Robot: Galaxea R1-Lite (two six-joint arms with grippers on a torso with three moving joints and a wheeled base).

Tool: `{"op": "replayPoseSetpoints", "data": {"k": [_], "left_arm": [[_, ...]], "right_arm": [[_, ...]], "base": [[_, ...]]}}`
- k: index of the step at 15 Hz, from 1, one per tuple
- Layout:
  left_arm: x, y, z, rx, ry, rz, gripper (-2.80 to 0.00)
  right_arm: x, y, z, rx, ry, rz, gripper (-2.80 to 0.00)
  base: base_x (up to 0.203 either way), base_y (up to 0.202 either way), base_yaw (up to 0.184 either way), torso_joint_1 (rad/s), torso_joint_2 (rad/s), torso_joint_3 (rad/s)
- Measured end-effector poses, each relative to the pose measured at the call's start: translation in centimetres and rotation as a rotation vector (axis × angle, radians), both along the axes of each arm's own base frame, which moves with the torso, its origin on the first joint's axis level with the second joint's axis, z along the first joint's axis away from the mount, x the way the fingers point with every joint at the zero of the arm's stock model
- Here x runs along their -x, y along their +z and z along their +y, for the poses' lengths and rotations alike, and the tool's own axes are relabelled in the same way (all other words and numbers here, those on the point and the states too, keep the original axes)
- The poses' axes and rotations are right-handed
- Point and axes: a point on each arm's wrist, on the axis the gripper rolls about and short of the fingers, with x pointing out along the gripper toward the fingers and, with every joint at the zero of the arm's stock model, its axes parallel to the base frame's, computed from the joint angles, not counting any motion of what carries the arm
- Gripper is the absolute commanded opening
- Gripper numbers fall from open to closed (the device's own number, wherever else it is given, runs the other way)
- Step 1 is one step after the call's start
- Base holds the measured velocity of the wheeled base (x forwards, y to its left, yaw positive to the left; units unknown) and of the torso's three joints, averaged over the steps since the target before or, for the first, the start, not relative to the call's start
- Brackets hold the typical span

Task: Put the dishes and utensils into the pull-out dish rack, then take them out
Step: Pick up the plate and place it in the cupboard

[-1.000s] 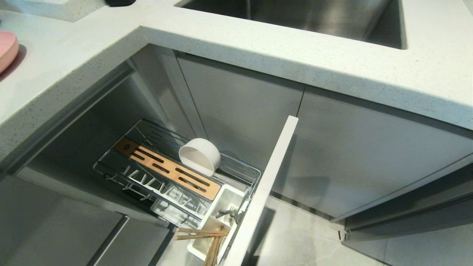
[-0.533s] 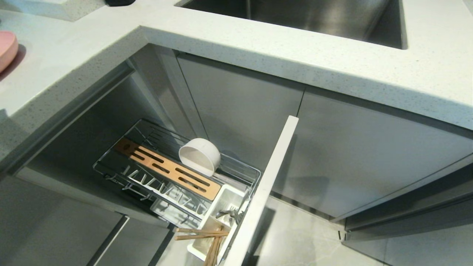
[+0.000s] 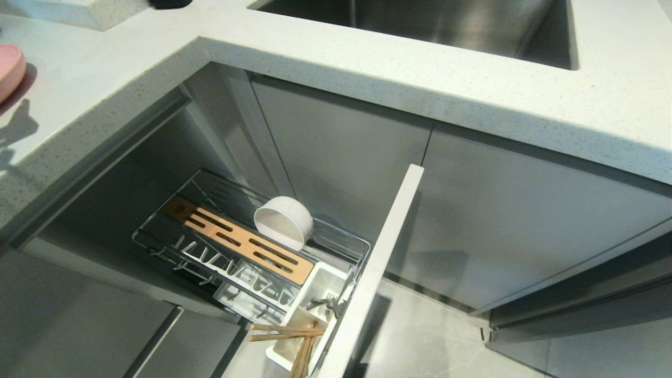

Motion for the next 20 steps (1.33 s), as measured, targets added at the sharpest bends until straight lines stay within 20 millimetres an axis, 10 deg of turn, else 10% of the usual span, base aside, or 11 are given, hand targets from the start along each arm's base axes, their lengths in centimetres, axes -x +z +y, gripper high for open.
{"op": "replayPoseSetpoints", "data": {"k": [20], "left_arm": [[-5.9,-1.9,2.1,0.017,0.06,0.106,0.0]], "right_arm": [[0.0,0.0,0.0,0.0,0.0,0.0,-2.8]], "base": [[0.0,0.0,0.0,0.0,0.0,0.0]]}}
